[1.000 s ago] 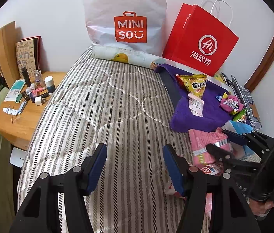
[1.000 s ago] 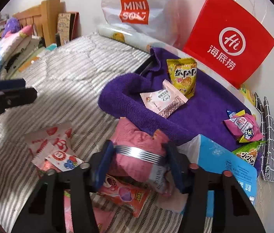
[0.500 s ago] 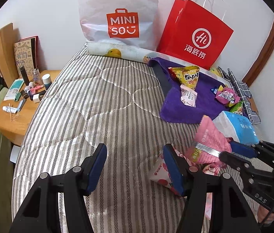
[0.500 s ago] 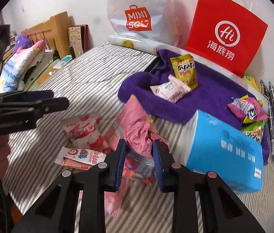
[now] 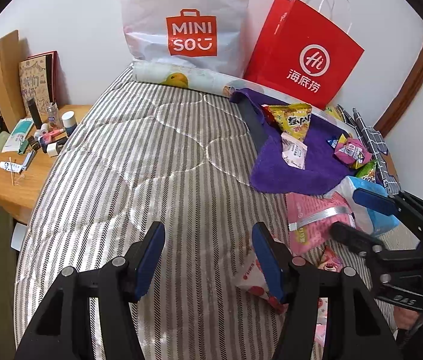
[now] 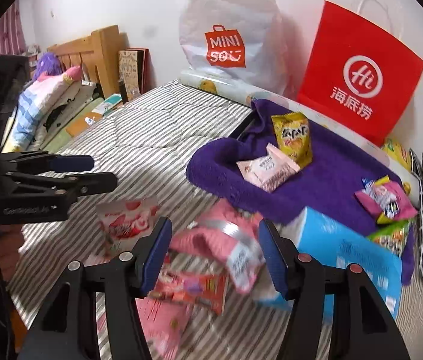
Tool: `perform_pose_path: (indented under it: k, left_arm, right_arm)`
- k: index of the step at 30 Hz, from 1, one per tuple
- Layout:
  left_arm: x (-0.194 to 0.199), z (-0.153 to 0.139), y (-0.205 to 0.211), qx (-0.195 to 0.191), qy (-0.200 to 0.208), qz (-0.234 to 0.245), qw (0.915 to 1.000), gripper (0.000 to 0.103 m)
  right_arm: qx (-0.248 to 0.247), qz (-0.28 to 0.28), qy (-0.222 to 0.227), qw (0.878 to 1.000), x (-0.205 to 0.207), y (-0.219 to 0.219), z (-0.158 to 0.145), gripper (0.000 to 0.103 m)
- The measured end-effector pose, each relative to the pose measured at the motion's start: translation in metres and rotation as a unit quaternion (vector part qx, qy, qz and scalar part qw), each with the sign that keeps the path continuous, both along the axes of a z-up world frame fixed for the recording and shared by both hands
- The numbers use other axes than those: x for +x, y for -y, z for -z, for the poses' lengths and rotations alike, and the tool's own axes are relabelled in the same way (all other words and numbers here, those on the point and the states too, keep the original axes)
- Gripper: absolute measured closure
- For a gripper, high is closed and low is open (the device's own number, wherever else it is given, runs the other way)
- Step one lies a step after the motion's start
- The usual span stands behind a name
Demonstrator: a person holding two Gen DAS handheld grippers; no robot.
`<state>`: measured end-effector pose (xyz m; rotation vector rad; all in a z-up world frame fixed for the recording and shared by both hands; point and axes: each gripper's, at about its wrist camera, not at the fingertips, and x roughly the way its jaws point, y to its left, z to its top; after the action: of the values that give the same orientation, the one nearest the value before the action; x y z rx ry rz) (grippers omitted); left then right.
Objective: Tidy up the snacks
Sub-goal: 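Lift the pink bag with the right tool off the pile, then grasp the pink strawberry candy bag with the left tool while the right tool holds the pink bag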
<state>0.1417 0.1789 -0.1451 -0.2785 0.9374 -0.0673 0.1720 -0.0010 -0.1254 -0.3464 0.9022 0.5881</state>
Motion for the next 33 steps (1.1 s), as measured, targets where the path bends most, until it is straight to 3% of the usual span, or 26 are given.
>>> perform_pose_path:
  k: [5,12,17,19,21,24,33]
  left_arm:
    - [0.004,0.002,-0.008,-0.005,0.000,-0.004,1.0000,0.045]
    - [0.007,0.007,-0.011,-0.012,-0.003,0.002,0.9999,0.045]
    - [0.006,0.007,-0.009,-0.015,-0.001,0.006,0.9999,0.045]
    - [0.004,0.005,-0.009,-0.014,0.001,0.006,0.9999,0.045]
    - [0.002,0.004,-0.009,-0.015,0.001,0.006,0.9999,0.045]
    - [0.000,0.004,-0.007,-0.020,-0.001,0.009,0.9998,0.045]
    - [-0.010,0.007,0.015,-0.020,-0.012,0.033,0.9992,0.045]
  right_arm:
    - [-0.043,0.006,-0.046,0.998,0.018,-0.012,0.022,0.034]
    - [-0.077,-0.043,-0.053,0.995,0.006,-0.015,0.026,0.027]
    - [-0.130,-0.050,-0.031,0.990,0.000,-0.023,0.039,0.025]
    - [-0.133,-0.047,-0.023,0.990,0.001,-0.022,0.040,0.029]
    - [-0.144,-0.033,-0.011,0.989,0.003,-0.020,0.038,0.052]
    - [-0.110,-0.022,-0.023,0.993,0.009,-0.013,0.032,0.065]
    - [-0.017,0.029,0.016,0.999,-0.012,0.019,-0.005,0.066]
